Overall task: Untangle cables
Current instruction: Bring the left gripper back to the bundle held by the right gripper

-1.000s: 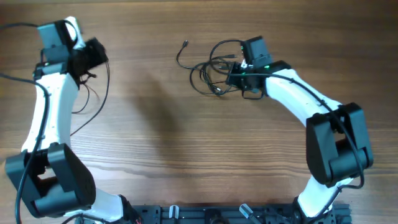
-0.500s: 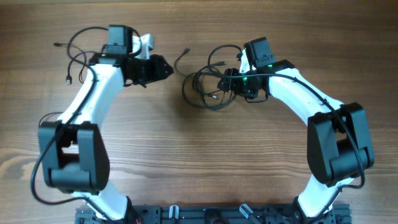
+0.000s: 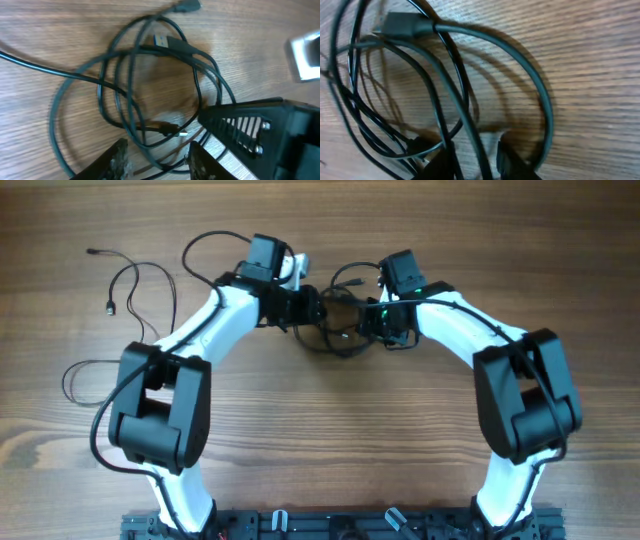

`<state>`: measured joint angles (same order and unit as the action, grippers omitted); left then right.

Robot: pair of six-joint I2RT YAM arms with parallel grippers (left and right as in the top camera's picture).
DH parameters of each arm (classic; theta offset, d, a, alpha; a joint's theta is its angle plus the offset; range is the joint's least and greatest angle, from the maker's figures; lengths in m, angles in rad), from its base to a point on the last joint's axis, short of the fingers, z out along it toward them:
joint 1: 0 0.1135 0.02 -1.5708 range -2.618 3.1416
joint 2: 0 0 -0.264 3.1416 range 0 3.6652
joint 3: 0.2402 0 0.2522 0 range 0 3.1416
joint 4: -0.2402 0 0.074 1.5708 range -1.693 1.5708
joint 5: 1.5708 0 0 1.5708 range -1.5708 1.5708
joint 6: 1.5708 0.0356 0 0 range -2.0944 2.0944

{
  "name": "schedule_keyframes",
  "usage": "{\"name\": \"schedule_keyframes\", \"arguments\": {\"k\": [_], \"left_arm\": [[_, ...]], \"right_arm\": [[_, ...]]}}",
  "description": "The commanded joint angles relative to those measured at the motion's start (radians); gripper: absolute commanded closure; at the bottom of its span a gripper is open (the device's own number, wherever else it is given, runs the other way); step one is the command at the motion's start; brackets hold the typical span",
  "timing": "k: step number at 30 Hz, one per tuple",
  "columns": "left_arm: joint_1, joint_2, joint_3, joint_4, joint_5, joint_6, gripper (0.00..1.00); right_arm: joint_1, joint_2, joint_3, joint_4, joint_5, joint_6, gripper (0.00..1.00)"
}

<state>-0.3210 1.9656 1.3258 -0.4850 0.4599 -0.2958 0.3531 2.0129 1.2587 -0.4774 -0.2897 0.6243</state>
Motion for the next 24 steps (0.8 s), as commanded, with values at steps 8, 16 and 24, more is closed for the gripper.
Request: {"name": "schedule_keyframes", "arguments": {"k": [8,16,24], "left_arm": [[-0.096,0.052,-0.019,0.02,-0.275,-0.209,0.72],[-0.092,0.089,-0.019,0.043,-0.275,-0.211,0.74],[-0.092,0.088,-0.019,0.041,-0.275,-0.21,0.8]], "right_arm": [[0.014,0.032,-0.004,0.006,0.013,0.004,0.72],[0.007,-0.05,0.0,0.008,-0.043,-0.072,0.7],[-0.004,-0.06,0.0,-0.018,-0.004,-0.064,0.68]]}}
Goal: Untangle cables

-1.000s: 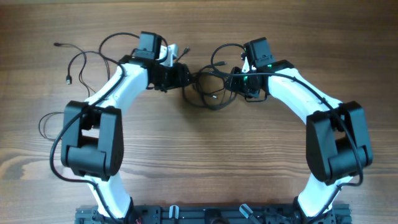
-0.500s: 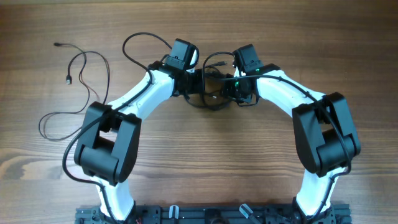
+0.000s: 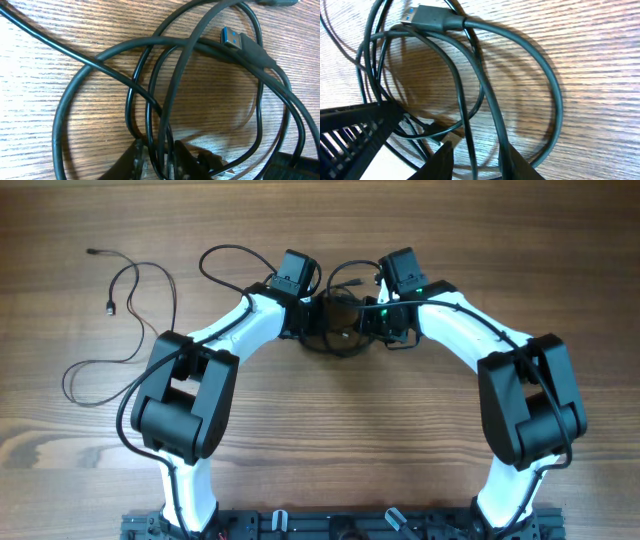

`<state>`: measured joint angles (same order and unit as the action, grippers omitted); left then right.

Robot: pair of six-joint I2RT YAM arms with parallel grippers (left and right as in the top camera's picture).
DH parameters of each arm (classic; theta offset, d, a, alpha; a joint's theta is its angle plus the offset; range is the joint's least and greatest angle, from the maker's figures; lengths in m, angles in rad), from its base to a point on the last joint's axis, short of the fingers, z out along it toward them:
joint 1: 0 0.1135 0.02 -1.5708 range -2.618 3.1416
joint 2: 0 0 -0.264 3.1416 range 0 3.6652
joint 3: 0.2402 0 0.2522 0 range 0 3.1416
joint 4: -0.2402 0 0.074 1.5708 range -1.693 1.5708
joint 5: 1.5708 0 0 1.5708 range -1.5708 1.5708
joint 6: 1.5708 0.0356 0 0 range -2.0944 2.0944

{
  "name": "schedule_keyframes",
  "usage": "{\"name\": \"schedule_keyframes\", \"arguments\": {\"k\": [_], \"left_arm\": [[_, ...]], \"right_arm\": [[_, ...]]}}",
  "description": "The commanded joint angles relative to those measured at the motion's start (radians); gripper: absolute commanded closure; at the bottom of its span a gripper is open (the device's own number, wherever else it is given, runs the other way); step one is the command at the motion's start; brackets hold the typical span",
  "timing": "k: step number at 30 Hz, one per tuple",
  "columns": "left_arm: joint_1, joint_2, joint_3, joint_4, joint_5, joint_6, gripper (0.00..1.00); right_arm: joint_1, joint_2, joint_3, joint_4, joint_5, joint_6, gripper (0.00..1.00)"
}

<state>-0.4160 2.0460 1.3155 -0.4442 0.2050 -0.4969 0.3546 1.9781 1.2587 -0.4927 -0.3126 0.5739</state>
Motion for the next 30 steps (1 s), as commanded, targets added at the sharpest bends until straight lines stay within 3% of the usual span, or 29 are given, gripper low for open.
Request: {"name": "schedule_keyframes", "arguments": {"k": [1,4,11,16,22,24,26,30], "left_arm": [[0.003,0.008,-0.008,0.0,-0.02,-0.009,0.78],[0.006,0.006,0.0,-0.003,-0.02,-0.005,0.67],[0.01,-0.017,0.003,-0.02,-0.019,-0.005,0.81],[0.01,-0.057,0.003,-0.027,-0.02,-0.005,0.74],[0.008,-0.056,0.003,-0.035,-0.02,-0.005,0.88],[0.007,-0.056,0.003,-0.043,-0.02,-0.005,0.88],[0.008,-0.056,0.003,-0.043,-0.02,-0.005,0.78],[0.005,-0.056,-0.002,-0.056,-0.02,-0.006,0.81]], "right_arm": [[-0.005,-0.026,0.0,-0.002,0.009,-0.022,0.68],[-0.005,-0.03,0.0,-0.002,0.005,-0.026,0.62],[-0.005,-0.03,0.0,-0.006,0.009,-0.025,0.53],[-0.005,-0.03,0.0,-0.006,0.01,-0.025,0.46],[-0.005,-0.03,0.0,-0.006,0.012,-0.024,0.46],[-0.005,-0.03,0.0,-0.014,0.032,-0.024,0.46],[-0.005,-0.03,0.0,-0.018,0.035,-0.024,0.46],[-0.005,-0.03,0.0,-0.02,0.036,-0.024,0.46]]}}
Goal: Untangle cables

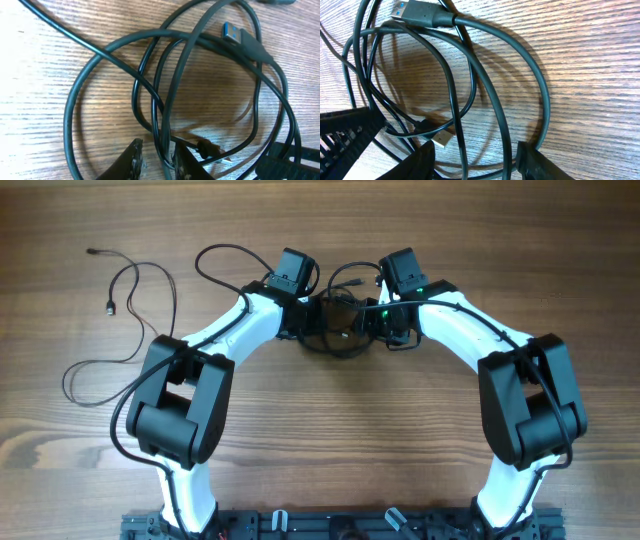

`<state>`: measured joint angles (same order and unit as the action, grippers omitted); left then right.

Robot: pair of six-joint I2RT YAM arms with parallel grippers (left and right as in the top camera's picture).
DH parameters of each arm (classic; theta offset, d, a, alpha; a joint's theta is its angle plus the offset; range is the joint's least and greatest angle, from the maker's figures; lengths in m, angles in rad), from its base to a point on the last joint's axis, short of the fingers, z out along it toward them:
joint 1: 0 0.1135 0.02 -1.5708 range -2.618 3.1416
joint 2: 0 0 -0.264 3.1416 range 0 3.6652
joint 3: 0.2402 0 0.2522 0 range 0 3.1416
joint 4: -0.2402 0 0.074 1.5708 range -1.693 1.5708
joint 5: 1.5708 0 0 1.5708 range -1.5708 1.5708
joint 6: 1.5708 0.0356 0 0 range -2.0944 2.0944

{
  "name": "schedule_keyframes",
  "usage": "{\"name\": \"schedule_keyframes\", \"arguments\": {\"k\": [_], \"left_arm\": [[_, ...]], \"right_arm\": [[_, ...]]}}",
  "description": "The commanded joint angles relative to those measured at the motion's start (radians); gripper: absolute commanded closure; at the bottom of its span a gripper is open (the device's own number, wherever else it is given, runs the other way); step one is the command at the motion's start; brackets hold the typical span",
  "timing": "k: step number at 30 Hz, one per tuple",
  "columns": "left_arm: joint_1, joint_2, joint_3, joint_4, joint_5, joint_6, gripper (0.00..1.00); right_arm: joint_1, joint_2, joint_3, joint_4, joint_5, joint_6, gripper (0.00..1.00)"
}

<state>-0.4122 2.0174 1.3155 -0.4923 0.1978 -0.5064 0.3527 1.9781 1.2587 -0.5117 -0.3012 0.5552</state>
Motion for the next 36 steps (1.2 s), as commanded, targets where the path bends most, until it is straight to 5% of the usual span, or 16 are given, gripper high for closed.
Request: {"name": "schedule_keyframes", "arguments": {"k": [1,5,11,20,25,28,36], "left_arm": [[0.0,-0.026,-0.004,-0.008,-0.013,0.003,0.82],[-0.006,-0.025,-0.004,-0.005,-0.013,0.003,0.96],[0.018,-0.026,-0.003,0.006,-0.017,0.005,0.96],[0.158,-0.026,-0.003,-0.021,-0.011,0.004,0.96],[0.165,-0.026,-0.003,-0.002,0.127,0.014,0.92],[0.144,-0.026,-0.003,0.007,0.143,0.054,0.76],[0.034,-0.026,-0.003,0.014,0.142,0.003,0.71]], "right_arm": [[-0.003,-0.03,0.0,-0.001,0.025,-0.006,0.46],[-0.003,-0.03,0.0,-0.001,0.033,-0.005,0.46],[-0.003,-0.03,-0.001,-0.005,0.065,-0.005,0.35],[-0.003,-0.029,-0.002,-0.013,0.088,0.0,0.36],[-0.012,-0.058,0.031,-0.029,-0.01,-0.005,0.57],[-0.016,-0.112,0.039,-0.039,-0.014,0.003,0.58],[-0.016,-0.124,-0.011,-0.093,0.094,0.096,0.69]]}}
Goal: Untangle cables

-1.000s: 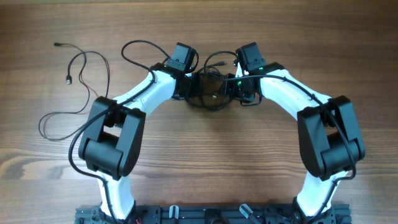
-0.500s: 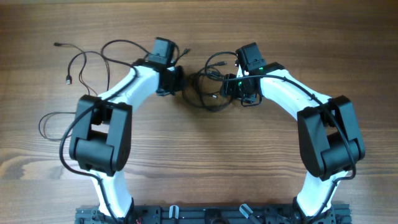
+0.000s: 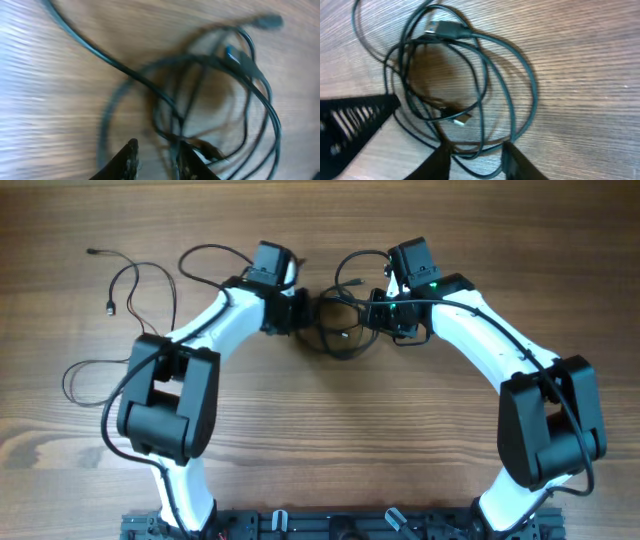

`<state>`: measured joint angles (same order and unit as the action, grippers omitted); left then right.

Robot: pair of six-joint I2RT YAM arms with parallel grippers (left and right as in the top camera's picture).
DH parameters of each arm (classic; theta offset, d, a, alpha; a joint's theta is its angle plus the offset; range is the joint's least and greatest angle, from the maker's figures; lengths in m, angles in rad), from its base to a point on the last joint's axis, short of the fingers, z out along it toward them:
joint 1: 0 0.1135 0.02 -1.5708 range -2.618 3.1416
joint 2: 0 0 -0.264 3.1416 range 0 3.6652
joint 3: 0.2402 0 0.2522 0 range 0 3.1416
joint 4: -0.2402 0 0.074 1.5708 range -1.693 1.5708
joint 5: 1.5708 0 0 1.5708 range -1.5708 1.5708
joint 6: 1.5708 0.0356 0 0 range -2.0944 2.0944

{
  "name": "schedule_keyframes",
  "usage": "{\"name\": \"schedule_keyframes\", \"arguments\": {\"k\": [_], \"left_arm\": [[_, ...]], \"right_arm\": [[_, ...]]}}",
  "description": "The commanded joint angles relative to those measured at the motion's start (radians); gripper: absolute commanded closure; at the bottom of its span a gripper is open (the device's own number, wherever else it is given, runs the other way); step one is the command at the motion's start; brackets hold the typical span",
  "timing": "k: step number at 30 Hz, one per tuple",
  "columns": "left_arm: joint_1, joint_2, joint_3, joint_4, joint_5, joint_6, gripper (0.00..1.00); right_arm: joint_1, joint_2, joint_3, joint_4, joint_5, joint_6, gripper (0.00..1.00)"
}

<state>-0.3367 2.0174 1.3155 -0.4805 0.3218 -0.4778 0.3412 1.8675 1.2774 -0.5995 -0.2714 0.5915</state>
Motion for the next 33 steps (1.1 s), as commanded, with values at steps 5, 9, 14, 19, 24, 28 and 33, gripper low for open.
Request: {"name": "schedule_keyframes", "arguments": {"k": [5,9,14,19,24,28,33], "left_arm": [[-0.105,-0.026,-0.004,0.002,-0.092,-0.055,0.68],[-0.119,-0.026,-0.004,0.003,-0.103,-0.061,0.62],[-0.12,-0.026,-0.004,0.005,-0.101,-0.065,0.53],[-0.138,-0.026,-0.004,-0.003,-0.099,-0.109,0.54],[-0.189,-0.025,-0.006,-0.005,-0.194,-0.269,0.67],[-0.208,-0.025,-0.006,0.026,-0.206,-0.344,0.73],[-0.208,-0.025,-0.006,0.032,-0.208,-0.373,0.82]], "right_arm": [[-0.004,-0.009,-0.091,0.027,0.068,0.101,0.73],[-0.003,-0.009,-0.139,0.073,0.069,0.119,0.72],[-0.002,-0.008,-0.193,0.171,0.074,0.152,0.71],[-0.002,-0.008,-0.214,0.208,0.093,0.178,0.79],[-0.002,-0.008,-0.254,0.266,0.092,0.177,0.79],[-0.002,-0.008,-0.257,0.278,0.092,0.176,0.79],[-0.002,-0.008,-0.257,0.287,0.092,0.168,0.83]]}}
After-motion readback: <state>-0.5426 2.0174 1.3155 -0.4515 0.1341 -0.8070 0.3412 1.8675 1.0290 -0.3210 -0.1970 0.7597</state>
